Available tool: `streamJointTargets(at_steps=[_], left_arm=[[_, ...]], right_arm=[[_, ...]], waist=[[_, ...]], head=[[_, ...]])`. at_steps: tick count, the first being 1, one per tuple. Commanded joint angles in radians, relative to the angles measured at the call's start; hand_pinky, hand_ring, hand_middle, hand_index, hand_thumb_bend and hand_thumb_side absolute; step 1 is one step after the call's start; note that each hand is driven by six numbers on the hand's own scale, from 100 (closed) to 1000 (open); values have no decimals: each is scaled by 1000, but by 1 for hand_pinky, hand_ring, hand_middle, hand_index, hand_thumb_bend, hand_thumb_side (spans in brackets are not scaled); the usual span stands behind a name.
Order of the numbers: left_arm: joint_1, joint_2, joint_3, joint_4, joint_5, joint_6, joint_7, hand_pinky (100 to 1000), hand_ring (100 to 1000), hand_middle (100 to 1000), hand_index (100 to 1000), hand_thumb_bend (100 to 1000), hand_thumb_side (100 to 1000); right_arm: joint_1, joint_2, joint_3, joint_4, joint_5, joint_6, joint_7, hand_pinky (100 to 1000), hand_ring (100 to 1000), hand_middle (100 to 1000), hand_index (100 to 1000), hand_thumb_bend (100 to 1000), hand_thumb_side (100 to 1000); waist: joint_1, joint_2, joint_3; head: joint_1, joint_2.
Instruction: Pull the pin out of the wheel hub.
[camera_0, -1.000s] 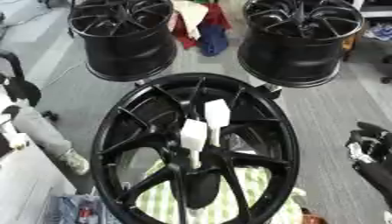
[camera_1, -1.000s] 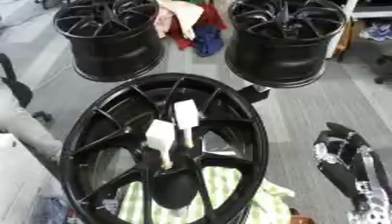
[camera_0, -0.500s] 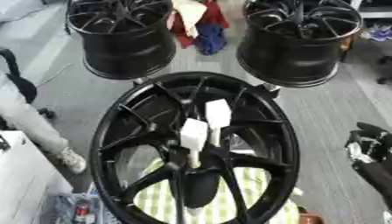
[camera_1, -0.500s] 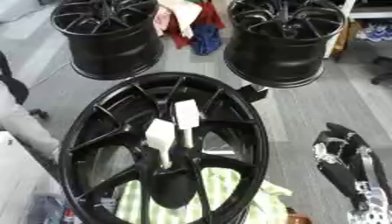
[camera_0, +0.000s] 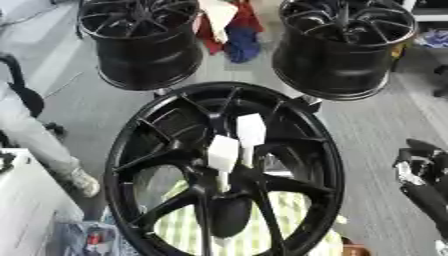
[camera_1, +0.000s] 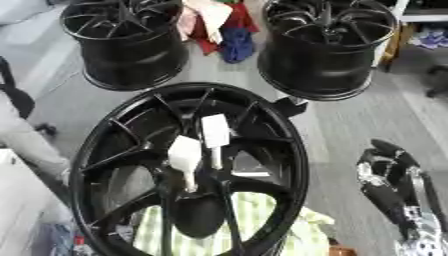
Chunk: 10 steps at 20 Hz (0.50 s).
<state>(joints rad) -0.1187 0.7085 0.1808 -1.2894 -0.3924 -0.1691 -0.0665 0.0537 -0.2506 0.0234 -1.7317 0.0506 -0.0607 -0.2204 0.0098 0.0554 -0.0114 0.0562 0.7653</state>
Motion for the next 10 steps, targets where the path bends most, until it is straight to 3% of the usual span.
streamJointTargets(at_steps=[1,5,10], left_arm=[[10,-37,25,-102,58,-39,58,604,703,720,819,309,428],[38,-139,29,-218,130,-75,129,565,659,669,788,281,390],[46,-270,31,-348,211,-19,169,549,625,627,768,227,327]], right_arm=[[-6,-6,-9,-17,-1,0,-2,686,587,653,787,100,266],[-9,0,-8,-18,-3,0,-1,686,587,653,788,100,266],[-12,7,-8,-18,-5,0,-2,686,587,653,788,100,267]], waist=[[0,-5,4],[-8,-2,7],[-16,1,15]], head=[[-7,5],[-9,5],[-14,5]])
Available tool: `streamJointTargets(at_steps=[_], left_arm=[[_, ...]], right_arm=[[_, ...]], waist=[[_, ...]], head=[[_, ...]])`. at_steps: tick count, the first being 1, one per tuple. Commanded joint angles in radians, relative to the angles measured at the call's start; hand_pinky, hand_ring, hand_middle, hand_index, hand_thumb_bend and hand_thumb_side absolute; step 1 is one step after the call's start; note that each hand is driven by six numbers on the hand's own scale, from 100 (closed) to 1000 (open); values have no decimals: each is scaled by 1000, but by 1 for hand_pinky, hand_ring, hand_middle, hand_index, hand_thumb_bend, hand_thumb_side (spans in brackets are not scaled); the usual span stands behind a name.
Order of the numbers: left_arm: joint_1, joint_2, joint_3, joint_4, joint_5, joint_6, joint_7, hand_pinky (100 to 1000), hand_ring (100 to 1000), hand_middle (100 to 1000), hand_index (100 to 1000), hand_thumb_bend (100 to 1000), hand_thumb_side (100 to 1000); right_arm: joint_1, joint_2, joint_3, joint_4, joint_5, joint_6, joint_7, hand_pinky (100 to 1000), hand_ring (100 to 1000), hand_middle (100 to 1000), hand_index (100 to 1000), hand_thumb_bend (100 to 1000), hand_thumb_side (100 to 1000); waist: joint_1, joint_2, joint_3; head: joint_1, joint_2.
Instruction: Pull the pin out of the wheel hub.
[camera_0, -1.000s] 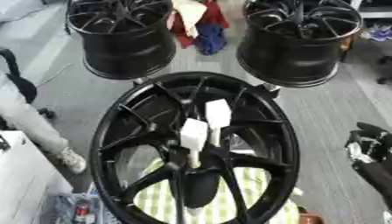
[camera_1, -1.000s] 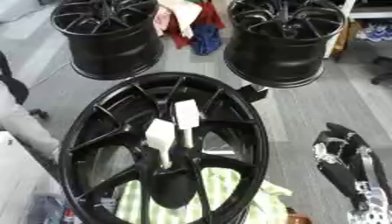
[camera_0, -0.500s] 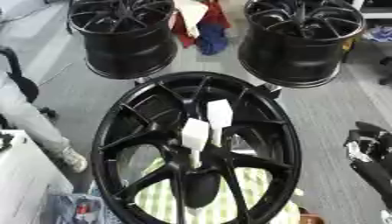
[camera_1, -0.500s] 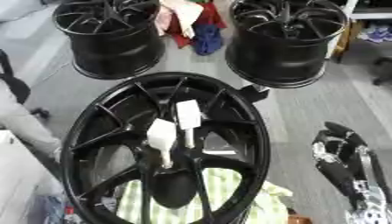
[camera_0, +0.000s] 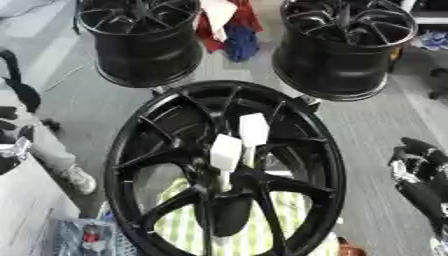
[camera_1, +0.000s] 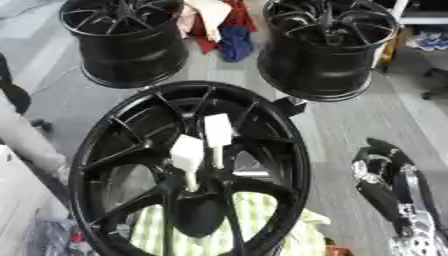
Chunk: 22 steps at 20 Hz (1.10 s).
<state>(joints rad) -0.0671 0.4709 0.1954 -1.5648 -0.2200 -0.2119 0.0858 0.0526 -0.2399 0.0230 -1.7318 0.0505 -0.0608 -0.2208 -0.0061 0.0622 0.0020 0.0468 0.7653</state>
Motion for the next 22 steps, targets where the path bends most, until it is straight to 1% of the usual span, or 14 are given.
streamJointTargets(at_steps=[1,2,3,4,5,7,11,15,22], left_arm=[[-6,-60,18,-95,55,41,17,549,624,626,767,225,324],[-8,-89,20,-110,73,58,15,547,620,621,764,213,312],[-11,-118,23,-123,91,76,11,547,618,619,763,260,247],[-15,-146,24,-139,108,93,6,547,618,618,762,207,304],[-17,-172,23,-156,125,108,1,547,617,617,762,206,302],[-18,-201,21,-186,161,132,-14,548,618,618,762,208,304],[-15,-215,26,-215,235,154,-39,549,618,618,761,209,305],[-12,-213,31,-218,296,160,-66,550,618,618,764,211,309],[-15,-224,26,-209,307,164,-95,550,618,618,765,211,315]], right_arm=[[-11,-3,-7,-18,-5,0,-1,686,587,653,788,100,267],[-11,-2,-8,-18,-5,0,-1,686,587,653,788,100,267],[-10,-2,-8,-18,-5,-1,-1,686,587,653,788,100,284],[-10,-2,-9,-18,-5,-1,-2,686,587,653,788,100,267],[-9,-2,-11,-19,-5,-1,-4,686,587,653,788,100,267],[-8,-3,-13,-19,-4,0,-6,686,587,653,788,100,266],[-10,-2,-11,-18,-5,-1,-5,685,588,653,788,100,268],[-11,-2,-12,-19,-4,-2,-6,686,588,653,788,100,268],[-10,-2,-13,-18,-5,-3,-7,685,588,653,788,100,269]], waist=[[-1,-6,3],[-2,-6,4],[-2,-6,4],[-3,-6,5],[-3,-6,5],[-2,-7,5],[0,-7,7],[2,-8,7],[4,-8,3]], head=[[-5,5],[-7,5],[-9,5],[-12,5],[-13,5],[-14,5],[-18,5],[-21,5],[-19,5]])
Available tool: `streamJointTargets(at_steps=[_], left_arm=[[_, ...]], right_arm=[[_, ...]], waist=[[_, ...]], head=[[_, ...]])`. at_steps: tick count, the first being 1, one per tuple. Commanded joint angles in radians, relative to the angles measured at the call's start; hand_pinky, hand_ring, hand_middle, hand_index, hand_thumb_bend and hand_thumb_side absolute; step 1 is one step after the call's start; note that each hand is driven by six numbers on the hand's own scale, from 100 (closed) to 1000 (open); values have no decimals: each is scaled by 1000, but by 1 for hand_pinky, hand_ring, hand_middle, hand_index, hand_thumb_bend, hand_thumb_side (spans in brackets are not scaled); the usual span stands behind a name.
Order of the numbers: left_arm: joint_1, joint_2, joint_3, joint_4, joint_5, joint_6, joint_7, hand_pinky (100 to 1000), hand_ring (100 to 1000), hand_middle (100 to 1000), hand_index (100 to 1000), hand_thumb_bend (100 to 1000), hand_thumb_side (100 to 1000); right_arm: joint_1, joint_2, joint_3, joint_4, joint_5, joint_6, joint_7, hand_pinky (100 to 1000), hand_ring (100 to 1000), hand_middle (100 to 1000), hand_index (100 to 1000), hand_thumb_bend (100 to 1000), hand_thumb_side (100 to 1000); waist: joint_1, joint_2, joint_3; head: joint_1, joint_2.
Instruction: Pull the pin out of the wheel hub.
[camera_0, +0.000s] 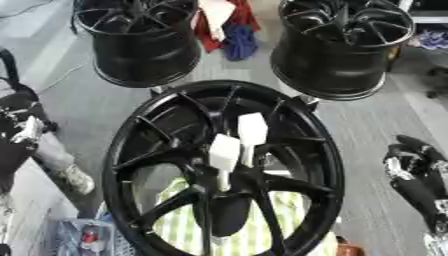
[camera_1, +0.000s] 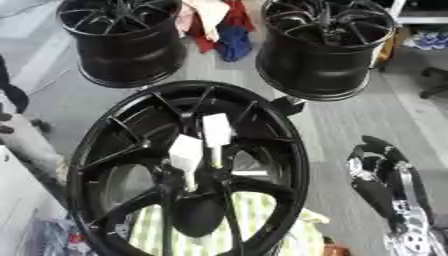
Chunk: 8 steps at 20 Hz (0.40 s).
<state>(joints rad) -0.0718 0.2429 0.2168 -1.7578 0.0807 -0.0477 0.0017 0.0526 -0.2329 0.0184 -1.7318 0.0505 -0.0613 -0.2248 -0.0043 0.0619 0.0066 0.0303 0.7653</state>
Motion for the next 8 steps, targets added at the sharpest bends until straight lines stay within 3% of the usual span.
streamJointTargets(at_steps=[1,8], left_arm=[[-10,4,4,-15,6,-1,-15,550,618,618,764,211,316],[-10,-2,-3,-17,-4,-2,-35,550,618,618,764,212,317]], right_arm=[[-10,-9,-9,-18,-5,-2,-4,685,588,653,788,100,269],[-10,-9,-9,-18,-5,-3,-4,685,588,653,788,100,270]], waist=[[2,-8,-1],[5,-8,-4]], head=[[-2,5],[-1,5]])
